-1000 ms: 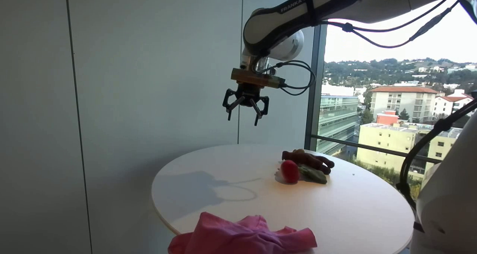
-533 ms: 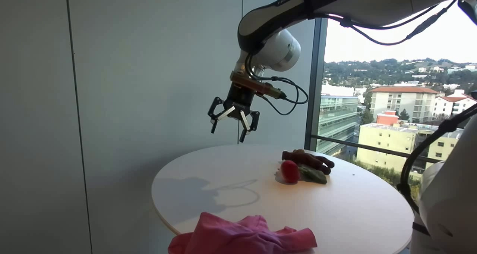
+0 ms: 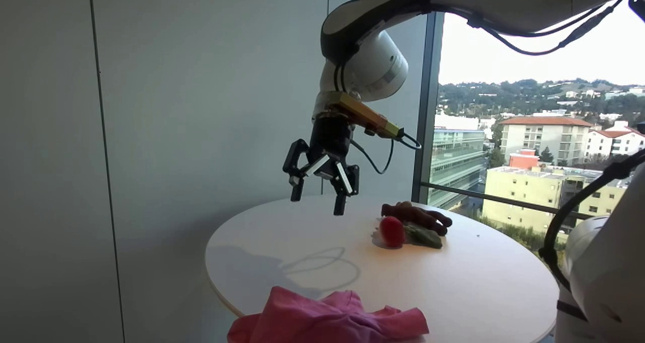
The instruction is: Move the turnip plush toy, the moose toy and the pink shirt to the right
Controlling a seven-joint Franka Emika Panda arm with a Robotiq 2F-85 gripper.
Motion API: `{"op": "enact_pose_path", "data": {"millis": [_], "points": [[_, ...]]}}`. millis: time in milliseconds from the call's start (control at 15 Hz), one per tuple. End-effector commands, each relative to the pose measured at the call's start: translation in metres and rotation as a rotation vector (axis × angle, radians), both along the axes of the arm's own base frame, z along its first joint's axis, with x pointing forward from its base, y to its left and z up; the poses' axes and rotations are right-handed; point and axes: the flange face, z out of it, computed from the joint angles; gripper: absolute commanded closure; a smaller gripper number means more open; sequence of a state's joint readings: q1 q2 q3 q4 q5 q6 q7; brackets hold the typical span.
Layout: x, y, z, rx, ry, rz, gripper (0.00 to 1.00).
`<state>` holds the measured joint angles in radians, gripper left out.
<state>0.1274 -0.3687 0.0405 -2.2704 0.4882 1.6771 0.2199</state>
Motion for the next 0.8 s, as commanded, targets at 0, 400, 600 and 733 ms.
{"op": "enact_pose_path", "data": {"millis": [0,400,600,733], "points": [[-0.028,0.013,-0.016,0.008,0.131,0.162,0.0],[-0.074,0.054,-0.064,-0.192,0.21,0.415,0.0],[-0.086,0.078,-0.089,-0.295,0.142,0.458,0.0],[-0.089,0.089,-0.102,-0.298,0.12,0.433,0.0]]}}
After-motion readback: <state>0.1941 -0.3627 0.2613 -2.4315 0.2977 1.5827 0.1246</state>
